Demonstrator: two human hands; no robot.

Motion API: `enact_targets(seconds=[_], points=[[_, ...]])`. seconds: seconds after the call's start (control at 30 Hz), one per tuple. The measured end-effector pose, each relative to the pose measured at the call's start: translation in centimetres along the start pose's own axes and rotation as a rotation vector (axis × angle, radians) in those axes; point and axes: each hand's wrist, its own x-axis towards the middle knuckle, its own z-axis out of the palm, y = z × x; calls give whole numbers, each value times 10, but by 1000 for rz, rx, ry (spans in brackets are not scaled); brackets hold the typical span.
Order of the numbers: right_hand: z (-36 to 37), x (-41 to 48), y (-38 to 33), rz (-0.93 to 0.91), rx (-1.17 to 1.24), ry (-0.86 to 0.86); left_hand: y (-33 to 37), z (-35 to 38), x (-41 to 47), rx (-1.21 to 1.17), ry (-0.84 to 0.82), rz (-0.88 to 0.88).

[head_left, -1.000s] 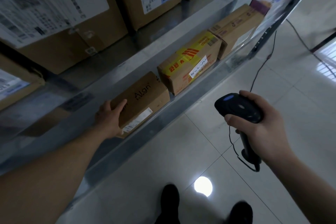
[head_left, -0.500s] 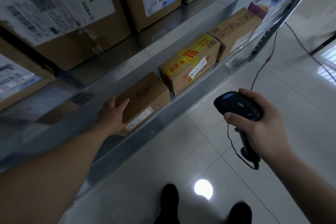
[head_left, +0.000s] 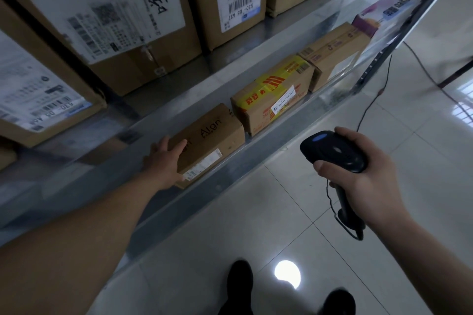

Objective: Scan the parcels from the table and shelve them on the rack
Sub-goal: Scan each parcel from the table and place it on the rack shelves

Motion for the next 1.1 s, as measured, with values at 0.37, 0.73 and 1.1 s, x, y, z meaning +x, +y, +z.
enact_targets(seconds=[0.37, 0.73, 1.1], points=[[-43, -18, -40, -41, 40, 55, 67, -51, -53, -49, 63, 177], [-190, -35, -113, -163, 80, 226, 251, -166, -121, -82, 215, 389], [-410, -50, -176, -340, 126, 452, 511, -297, -226, -10, 433, 665]])
